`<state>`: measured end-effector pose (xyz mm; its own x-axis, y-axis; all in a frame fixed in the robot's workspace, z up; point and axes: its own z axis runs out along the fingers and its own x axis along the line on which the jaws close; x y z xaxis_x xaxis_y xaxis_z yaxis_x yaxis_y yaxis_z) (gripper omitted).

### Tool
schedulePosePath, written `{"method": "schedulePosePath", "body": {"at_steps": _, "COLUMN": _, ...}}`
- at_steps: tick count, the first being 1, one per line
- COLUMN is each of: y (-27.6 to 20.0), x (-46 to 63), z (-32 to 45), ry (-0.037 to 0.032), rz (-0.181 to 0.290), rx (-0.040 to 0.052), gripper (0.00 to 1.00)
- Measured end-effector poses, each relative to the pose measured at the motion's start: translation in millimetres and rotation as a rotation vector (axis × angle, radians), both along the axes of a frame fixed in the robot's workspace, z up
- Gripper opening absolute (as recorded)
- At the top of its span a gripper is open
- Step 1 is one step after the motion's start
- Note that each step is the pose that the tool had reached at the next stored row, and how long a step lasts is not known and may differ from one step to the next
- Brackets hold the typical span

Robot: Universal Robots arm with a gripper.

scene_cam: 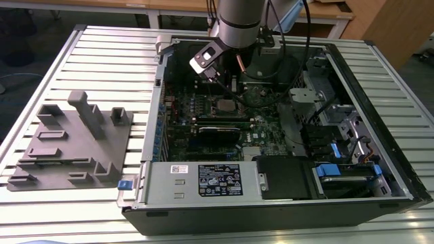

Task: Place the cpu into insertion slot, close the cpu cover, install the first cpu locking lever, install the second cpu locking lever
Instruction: 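Close the cpu cover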

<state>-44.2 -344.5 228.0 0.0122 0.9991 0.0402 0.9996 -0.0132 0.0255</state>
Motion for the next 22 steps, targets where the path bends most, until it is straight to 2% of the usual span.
{"method": "schedulePosePath", "body": {"at_steps": 10, "y": 0.0, "x": 4.1, "z": 0.3, "ry": 0.0009, "rz": 0.000, "rx": -0.0002, "gripper": 0.11}}
{"method": "schedulePosePath", "body": {"at_steps": 12, "y": 0.0, "x": 4.2, "z": 2.6, "ry": 0.0020, "rz": 0.000, "rx": -0.0002, "gripper": 0.11}}
{"method": "schedulePosePath", "body": {"at_steps": 16, "y": 0.0, "x": 4.2, "z": 12.6, "ry": 0.0027, "rz": 0.000, "rx": -0.0002, "gripper": 0.11}}
{"method": "schedulePosePath", "body": {"at_steps": 22, "y": 0.0, "x": 4.4, "z": 13.6, "ry": 0.0026, "rz": 0.000, "rx": 0.0000, "gripper": 0.11}}
